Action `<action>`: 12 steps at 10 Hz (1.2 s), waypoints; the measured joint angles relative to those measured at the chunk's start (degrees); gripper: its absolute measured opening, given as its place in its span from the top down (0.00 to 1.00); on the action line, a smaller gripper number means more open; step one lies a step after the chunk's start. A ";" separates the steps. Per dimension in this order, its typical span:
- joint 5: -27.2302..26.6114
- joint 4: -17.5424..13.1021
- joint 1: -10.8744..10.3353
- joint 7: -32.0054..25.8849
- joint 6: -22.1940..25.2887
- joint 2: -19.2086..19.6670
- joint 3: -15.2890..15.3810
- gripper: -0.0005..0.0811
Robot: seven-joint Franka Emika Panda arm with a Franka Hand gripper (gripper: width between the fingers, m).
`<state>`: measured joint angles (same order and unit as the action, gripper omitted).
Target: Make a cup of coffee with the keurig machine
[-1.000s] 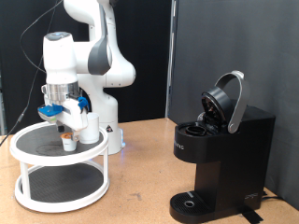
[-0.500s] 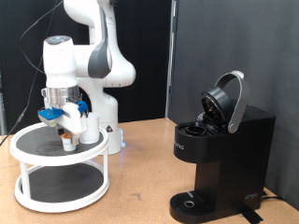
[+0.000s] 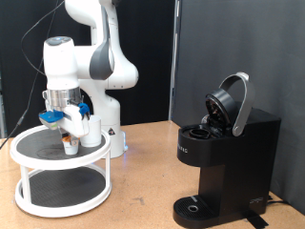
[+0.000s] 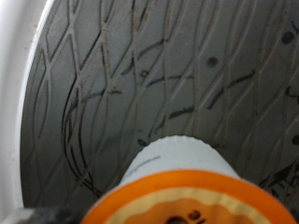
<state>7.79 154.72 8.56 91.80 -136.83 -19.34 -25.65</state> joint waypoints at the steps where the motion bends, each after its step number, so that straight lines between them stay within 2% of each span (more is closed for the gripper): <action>1: -0.45 -0.16 -0.01 -0.19 0.38 -0.04 0.00 0.53; 5: -5.10 -4.08 -0.03 -4.43 9.19 -2.55 -0.23 0.53; 9: -5.12 -8.99 0.80 -5.44 16.18 -6.68 -0.69 0.53; 12: -5.24 -13.45 1.04 -5.46 22.68 -8.14 -0.75 0.53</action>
<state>2.56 141.27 9.60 86.34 -114.15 -27.48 -26.40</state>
